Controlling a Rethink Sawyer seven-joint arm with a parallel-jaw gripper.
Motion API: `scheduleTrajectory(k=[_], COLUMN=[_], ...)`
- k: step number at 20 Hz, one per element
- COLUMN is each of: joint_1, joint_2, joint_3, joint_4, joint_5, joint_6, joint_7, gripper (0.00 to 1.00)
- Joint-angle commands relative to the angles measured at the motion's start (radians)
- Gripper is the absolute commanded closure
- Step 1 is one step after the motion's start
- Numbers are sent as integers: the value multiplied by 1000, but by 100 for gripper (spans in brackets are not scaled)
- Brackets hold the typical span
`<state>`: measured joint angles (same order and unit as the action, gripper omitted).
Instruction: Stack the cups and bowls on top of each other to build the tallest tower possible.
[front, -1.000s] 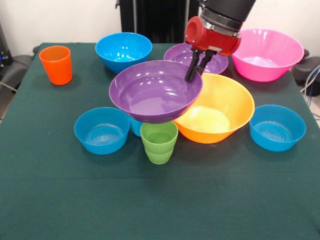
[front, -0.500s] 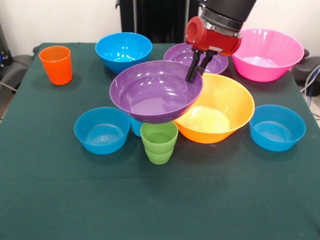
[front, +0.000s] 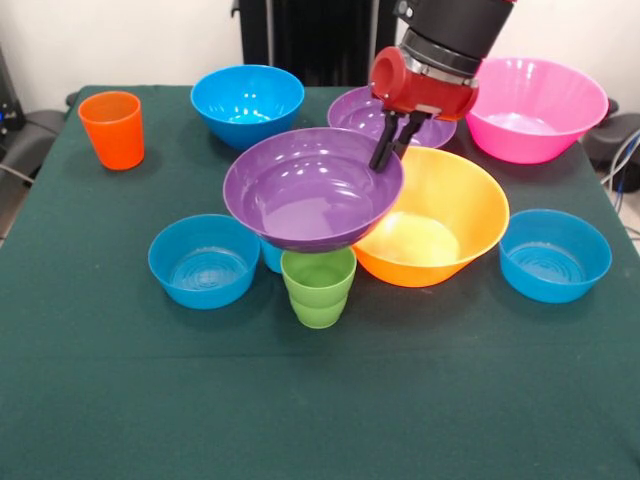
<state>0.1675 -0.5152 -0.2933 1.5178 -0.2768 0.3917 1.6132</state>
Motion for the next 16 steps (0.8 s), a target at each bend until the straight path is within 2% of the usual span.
scheduleTrajectory(k=[1,16], joint_1=[22,38], joint_2=[30,36], joint_3=[46,25], joint_4=[-18,-22], joint_5=[18,22], joint_6=[39,22], joint_7=[154,163], gripper=[100,100])
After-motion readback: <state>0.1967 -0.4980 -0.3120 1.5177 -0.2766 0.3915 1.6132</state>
